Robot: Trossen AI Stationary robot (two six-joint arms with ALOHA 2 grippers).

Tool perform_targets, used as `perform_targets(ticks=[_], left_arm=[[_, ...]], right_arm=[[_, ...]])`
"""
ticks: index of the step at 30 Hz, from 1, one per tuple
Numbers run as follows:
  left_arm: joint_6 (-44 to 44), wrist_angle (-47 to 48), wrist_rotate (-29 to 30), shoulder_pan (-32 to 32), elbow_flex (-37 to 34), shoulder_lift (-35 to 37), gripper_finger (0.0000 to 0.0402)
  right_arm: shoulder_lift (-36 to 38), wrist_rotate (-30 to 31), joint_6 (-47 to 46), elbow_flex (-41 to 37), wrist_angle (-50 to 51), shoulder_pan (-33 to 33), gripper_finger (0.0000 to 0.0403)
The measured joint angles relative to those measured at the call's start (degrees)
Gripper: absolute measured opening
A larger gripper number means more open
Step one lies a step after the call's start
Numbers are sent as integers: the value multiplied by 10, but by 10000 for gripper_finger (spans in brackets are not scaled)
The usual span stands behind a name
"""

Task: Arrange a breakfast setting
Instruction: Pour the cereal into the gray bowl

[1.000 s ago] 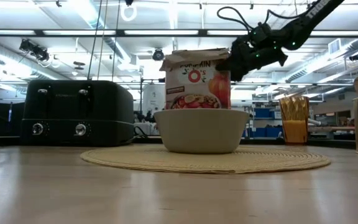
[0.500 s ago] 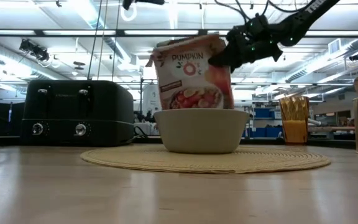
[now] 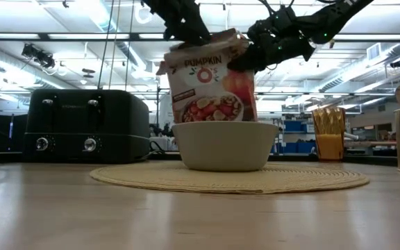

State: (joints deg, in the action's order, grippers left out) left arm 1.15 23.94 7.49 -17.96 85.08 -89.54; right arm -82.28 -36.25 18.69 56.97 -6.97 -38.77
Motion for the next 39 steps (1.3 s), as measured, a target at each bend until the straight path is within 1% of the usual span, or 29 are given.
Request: perform_targets(ticks=[3, 7, 10, 14, 18, 21, 23, 26, 29, 31, 33, 36, 37, 39], left_arm=[[-10, 0, -13, 1, 0, 1, 203], [-18, 9, -4, 4, 7, 32, 204], [-15, 37, -5, -17, 24, 38, 204], [11, 64, -55, -45, 25, 19, 204], [48, 82, -84, -43, 25, 0, 203], [60, 86, -113, -38, 25, -12, 197], [71, 82, -115, -38, 25, -16, 192], [85, 87, -97, -38, 26, -30, 180], [89, 89, -87, -45, 27, -45, 159], [91, 91, -80, -46, 27, -55, 133], [104, 89, -65, -46, 27, -63, 99], [102, 93, -62, -44, 27, -62, 31], [97, 94, -61, -44, 26, -61, 17], [85, 96, -59, -45, 25, -55, 13]], right_arm=[[0, 8, 21, 0, 11, 3, 113], [0, 8, 36, 0, 19, 4, 113], [0, 7, 68, 0, 23, 6, 113], [0, 7, 87, 0, 24, 8, 114], [0, 7, 87, 0, 26, 8, 114], [0, 10, 86, 0, 27, 8, 114], [0, 11, 86, 0, 27, 8, 114], [0, 12, 85, 0, 28, 8, 114], [0, 20, 85, 0, 27, 9, 115], [0, 24, 85, 0, 27, 9, 119], [0, 26, 81, 0, 27, 9, 128], [0, 27, 65, 0, 22, 9, 150], [0, 29, 54, 0, 19, 8, 160], [3, 32, 49, 0, 18, 8, 180]])
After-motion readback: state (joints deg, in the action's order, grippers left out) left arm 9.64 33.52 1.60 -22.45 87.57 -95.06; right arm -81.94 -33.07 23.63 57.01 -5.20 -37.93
